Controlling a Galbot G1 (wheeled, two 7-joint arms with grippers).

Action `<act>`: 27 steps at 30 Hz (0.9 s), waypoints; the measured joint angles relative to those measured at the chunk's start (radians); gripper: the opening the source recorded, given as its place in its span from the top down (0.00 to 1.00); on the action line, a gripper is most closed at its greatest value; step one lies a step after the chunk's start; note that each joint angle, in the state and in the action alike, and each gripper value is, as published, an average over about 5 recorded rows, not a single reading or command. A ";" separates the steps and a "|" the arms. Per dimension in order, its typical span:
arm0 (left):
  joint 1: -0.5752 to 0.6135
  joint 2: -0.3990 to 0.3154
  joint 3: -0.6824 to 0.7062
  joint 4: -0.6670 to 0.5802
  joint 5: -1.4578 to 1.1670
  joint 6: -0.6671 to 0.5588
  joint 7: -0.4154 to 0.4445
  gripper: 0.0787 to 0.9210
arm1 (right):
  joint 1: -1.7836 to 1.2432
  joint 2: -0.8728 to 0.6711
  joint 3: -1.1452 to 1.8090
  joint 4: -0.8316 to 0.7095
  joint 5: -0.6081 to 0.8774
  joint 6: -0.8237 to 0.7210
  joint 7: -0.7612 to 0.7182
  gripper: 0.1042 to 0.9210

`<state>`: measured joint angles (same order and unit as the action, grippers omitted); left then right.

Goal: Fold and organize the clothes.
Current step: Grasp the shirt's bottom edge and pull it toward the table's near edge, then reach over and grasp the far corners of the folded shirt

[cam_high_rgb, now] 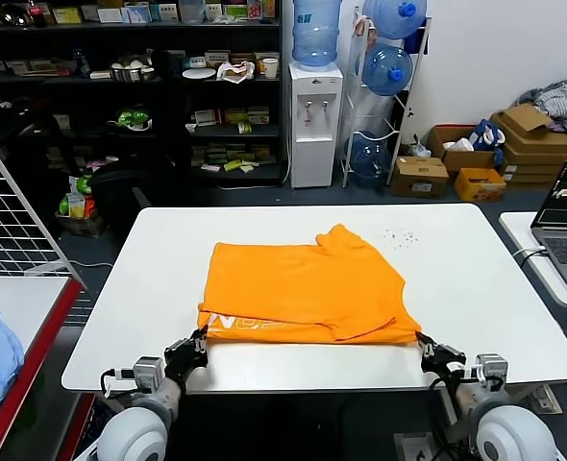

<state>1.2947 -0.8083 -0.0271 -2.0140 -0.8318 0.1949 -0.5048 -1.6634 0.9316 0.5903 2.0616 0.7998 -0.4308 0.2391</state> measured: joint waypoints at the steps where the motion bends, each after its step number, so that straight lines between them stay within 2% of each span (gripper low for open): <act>1: 0.011 0.008 -0.004 -0.011 0.000 0.000 -0.001 0.98 | -0.014 0.000 0.005 0.008 0.001 -0.004 0.004 0.98; 10: 0.109 0.053 -0.032 -0.090 -0.001 0.006 -0.008 0.98 | -0.103 0.007 0.025 0.054 0.004 -0.029 0.036 0.98; 13: 0.138 0.057 -0.040 -0.110 -0.002 0.013 -0.010 0.96 | -0.113 0.008 0.034 0.064 -0.003 -0.028 0.039 0.94; 15: 0.151 0.060 -0.044 -0.122 -0.005 0.019 -0.012 0.91 | -0.116 0.006 0.041 0.073 -0.010 -0.023 0.038 0.88; 27: 0.158 0.102 -0.077 -0.194 -0.049 0.051 -0.043 0.51 | -0.060 -0.033 0.060 0.126 -0.055 0.043 0.006 0.45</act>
<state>1.4531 -0.7061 -0.1044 -2.2085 -0.8813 0.2464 -0.5480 -1.7239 0.8982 0.6507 2.1875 0.7453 -0.3881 0.2456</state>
